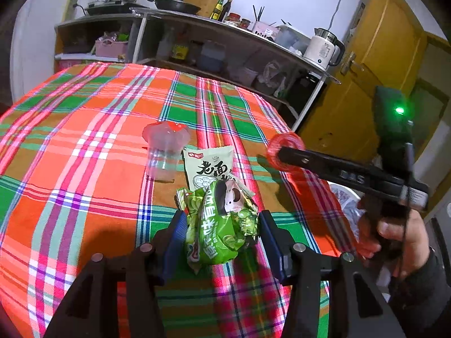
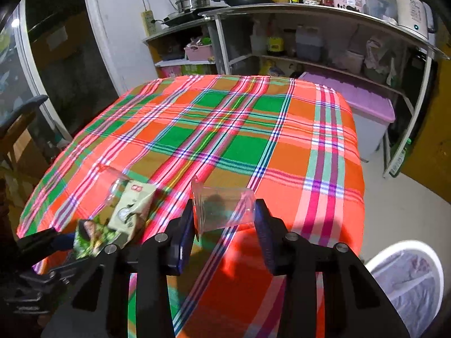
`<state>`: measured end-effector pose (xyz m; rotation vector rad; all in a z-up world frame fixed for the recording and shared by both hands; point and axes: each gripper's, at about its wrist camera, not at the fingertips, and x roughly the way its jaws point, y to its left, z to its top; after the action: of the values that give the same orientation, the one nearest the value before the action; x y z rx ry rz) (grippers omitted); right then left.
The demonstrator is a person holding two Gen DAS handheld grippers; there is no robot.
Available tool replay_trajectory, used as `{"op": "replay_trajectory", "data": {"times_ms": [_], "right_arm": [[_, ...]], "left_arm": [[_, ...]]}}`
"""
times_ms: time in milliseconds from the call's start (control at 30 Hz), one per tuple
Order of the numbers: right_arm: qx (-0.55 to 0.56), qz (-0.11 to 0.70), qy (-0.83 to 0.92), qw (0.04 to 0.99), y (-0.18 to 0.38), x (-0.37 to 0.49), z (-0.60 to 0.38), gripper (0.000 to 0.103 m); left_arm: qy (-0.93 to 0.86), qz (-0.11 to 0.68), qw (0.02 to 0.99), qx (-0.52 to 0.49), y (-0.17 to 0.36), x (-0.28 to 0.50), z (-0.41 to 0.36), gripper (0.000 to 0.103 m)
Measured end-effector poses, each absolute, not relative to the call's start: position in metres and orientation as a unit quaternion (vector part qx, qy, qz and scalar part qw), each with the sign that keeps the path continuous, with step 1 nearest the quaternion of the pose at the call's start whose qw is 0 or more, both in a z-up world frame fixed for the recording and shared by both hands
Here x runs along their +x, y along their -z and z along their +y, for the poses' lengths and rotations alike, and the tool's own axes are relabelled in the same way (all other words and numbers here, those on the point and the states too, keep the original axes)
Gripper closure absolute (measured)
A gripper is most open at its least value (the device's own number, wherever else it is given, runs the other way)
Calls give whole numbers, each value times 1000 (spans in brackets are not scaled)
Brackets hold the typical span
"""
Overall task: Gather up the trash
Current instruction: 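Grasp the clear plastic cup with the right gripper while the left holds the green bag, then carry the green bag and clear cup over the bin and open both grippers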
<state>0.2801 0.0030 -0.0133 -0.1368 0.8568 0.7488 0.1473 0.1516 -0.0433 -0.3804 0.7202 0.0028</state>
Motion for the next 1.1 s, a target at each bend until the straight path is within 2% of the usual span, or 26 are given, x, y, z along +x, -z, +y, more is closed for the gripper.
{"op": "replay_trajectory", "data": {"times_ms": [67, 433, 1100], "right_arm": [[-56, 403, -353, 843, 10, 270, -5, 62], [-23, 386, -345, 855, -11, 210, -52, 62], [5, 354, -333, 874, -38, 153, -108, 62]], "left_arm": [[-9, 350, 920, -175, 40, 145, 146, 56], [-13, 339, 930, -139, 13, 123, 111, 61], [16, 292, 950, -111, -34, 87, 71, 65]]}}
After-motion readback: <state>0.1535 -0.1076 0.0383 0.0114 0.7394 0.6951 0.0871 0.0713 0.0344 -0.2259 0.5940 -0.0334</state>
